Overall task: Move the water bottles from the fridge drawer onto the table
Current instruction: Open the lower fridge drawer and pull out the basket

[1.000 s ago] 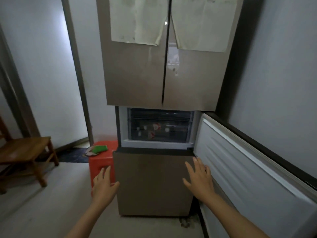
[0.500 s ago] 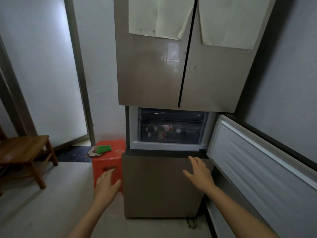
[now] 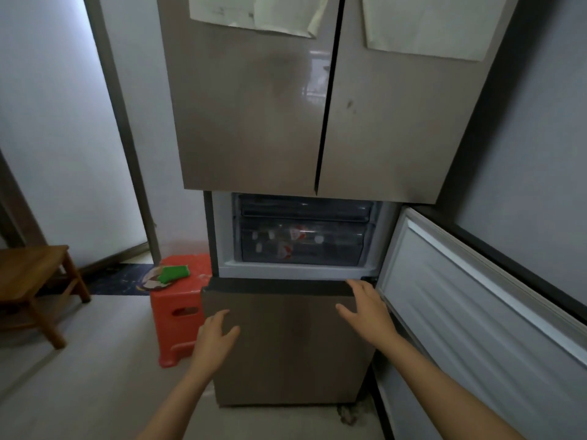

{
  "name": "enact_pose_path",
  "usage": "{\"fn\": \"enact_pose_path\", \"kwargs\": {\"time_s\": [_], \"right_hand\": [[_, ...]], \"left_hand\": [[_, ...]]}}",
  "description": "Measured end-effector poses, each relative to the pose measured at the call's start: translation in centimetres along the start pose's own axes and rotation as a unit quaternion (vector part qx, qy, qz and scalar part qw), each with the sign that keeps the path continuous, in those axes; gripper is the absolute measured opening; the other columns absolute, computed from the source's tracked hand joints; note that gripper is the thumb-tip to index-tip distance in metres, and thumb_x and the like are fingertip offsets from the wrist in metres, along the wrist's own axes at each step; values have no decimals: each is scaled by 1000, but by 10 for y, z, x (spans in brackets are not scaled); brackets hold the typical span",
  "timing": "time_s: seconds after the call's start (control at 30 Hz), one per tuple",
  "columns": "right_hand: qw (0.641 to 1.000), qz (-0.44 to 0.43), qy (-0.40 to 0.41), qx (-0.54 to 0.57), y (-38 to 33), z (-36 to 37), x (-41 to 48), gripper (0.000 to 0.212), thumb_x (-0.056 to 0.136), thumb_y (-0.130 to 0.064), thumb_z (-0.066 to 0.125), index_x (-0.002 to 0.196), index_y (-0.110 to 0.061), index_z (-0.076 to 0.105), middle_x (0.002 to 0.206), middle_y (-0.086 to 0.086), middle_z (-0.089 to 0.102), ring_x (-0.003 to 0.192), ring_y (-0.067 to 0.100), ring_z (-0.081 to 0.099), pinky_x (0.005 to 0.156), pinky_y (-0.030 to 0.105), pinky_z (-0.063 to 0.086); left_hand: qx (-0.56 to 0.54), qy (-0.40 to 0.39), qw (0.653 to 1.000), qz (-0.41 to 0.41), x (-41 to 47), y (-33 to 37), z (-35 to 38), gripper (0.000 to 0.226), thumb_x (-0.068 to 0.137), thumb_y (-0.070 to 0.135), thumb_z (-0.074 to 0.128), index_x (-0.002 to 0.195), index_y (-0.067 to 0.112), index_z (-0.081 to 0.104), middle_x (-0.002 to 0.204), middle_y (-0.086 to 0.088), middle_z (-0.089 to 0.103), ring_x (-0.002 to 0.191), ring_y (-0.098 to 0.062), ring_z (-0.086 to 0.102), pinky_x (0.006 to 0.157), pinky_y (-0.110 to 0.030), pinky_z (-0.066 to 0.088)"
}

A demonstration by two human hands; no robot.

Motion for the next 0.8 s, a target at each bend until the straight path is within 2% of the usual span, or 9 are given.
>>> {"fn": "enact_pose_path", "kwargs": {"time_s": [0.1,0.2,0.3,0.37,0.47,0.57,0.63,0.7,0.8], "right_hand": [[1000,-12,-12,13,18,-3,31,61,91,-38,50,143,-21,23,147,4,27,135,19,26,111,35,26],[998,-7,-25,61,34,-5,61,60,91,-36,51,142,-20,24,147,4,29,135,19,27,112,35,25],[989,16,-49,142,48,-3,86,59,91,-33,53,141,-17,27,147,5,30,134,19,30,109,32,27],[981,27,-67,179,57,1,101,58,91,-31,54,141,-16,28,146,7,32,134,20,32,108,31,29],[973,44,-87,210,65,8,119,57,91,-29,54,141,-15,30,144,9,35,132,21,35,106,32,31],[962,70,-95,247,69,18,135,55,91,-28,54,140,-14,32,142,11,38,129,23,39,103,32,34],[946,105,-103,289,68,25,146,52,92,-27,52,139,-13,33,140,13,40,126,23,41,99,30,36],[927,140,-104,333,64,30,156,49,93,-25,50,138,-13,35,139,12,41,125,24,42,95,29,36],[907,181,-94,368,59,39,172,48,94,-25,49,138,-12,36,141,10,39,127,25,39,98,30,35]], "left_hand": [[-76,7,997,-18,30,27,16,39,89,16,55,127,11,48,126,-16,53,112,-30,53,96,-44,45],[-160,32,986,-47,62,52,25,30,92,14,50,121,8,52,114,-13,56,102,-27,56,90,-40,47],[-280,43,951,-122,80,70,40,23,93,15,47,111,3,55,101,-13,58,90,-26,54,77,-35,43],[-344,52,922,-170,85,76,52,17,93,15,46,105,6,53,100,-14,57,91,-28,53,81,-36,41],[-319,69,926,-191,93,75,64,11,94,17,44,97,9,52,98,-13,56,80,-24,53,77,-34,40],[-325,74,918,-215,104,74,69,10,93,15,44,96,9,52,86,-10,54,68,-19,49,69,-31,39],[-347,68,904,-240,115,72,72,17,93,17,44,106,9,53,88,-10,55,71,-21,52,77,-35,40],[-398,46,878,-262,127,70,76,29,93,19,43,118,7,51,103,-13,58,81,-26,54,84,-37,39],[-509,8,809,-293,148,74,82,36,94,25,39,126,9,46,129,-16,52,107,-30,53,92,-37,35]]}}
Point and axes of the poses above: each hand's wrist, its own x-axis towards the middle knuckle, its own z-axis out of the palm, y = z × x, the point moved 2 cm from there along x, towards the middle knuckle
